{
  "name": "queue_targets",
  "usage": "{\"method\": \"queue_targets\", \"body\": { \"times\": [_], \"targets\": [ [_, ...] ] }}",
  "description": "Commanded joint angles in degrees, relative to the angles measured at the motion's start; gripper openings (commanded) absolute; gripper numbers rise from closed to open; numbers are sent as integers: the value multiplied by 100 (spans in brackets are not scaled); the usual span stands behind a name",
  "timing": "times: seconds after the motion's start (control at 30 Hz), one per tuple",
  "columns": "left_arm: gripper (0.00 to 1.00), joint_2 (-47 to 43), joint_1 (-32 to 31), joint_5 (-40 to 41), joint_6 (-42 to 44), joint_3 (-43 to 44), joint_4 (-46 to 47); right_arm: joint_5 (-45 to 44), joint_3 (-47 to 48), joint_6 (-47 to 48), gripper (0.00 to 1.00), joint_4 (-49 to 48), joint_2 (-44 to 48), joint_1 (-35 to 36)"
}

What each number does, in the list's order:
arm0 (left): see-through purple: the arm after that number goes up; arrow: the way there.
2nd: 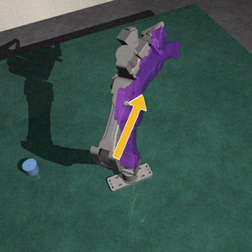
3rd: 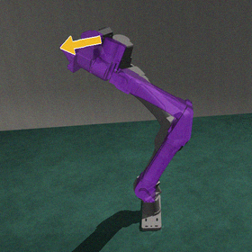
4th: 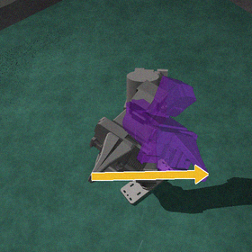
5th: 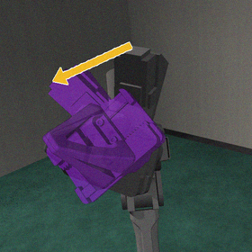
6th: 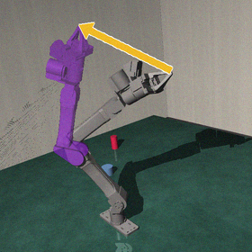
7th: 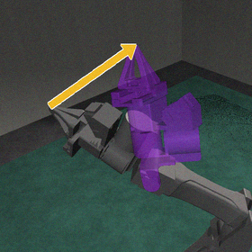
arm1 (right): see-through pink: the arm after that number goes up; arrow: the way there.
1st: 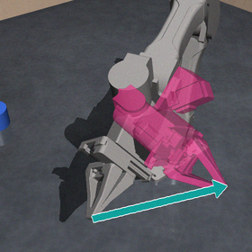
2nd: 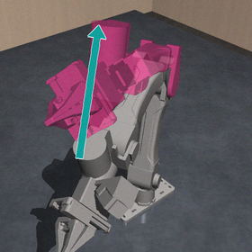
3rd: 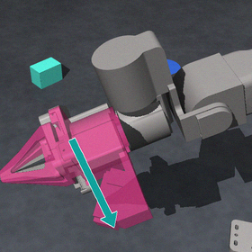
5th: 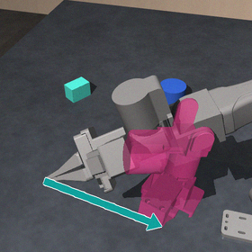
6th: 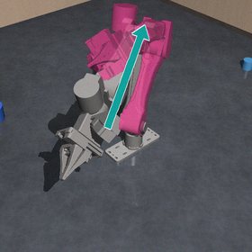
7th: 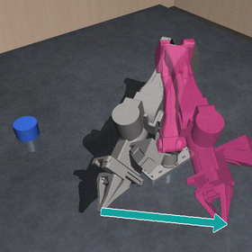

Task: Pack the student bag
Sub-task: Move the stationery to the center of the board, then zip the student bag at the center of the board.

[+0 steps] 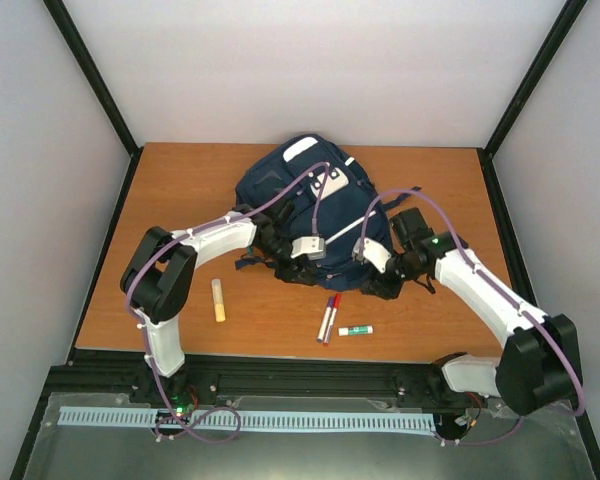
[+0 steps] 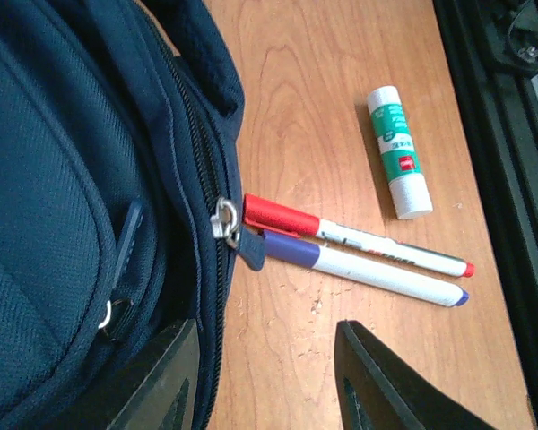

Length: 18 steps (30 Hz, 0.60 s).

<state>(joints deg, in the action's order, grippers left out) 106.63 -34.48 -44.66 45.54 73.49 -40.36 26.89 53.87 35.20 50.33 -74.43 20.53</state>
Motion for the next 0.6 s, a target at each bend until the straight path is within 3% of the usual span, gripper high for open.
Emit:
{"method": "queue_targets", "body": {
  "times": [0.0, 0.37, 0.57],
  "targets": [
    [42, 130, -28, 12, 258, -30, 313, -343, -553, 981, 44, 51, 469, 394],
    [42, 235, -168, 134, 94, -162, 715, -658, -714, 710, 47, -109, 679, 785],
    [34, 456, -258, 424, -212, -84, 1154, -694, -554, 327, 47, -152, 597, 777]
  ]
}}
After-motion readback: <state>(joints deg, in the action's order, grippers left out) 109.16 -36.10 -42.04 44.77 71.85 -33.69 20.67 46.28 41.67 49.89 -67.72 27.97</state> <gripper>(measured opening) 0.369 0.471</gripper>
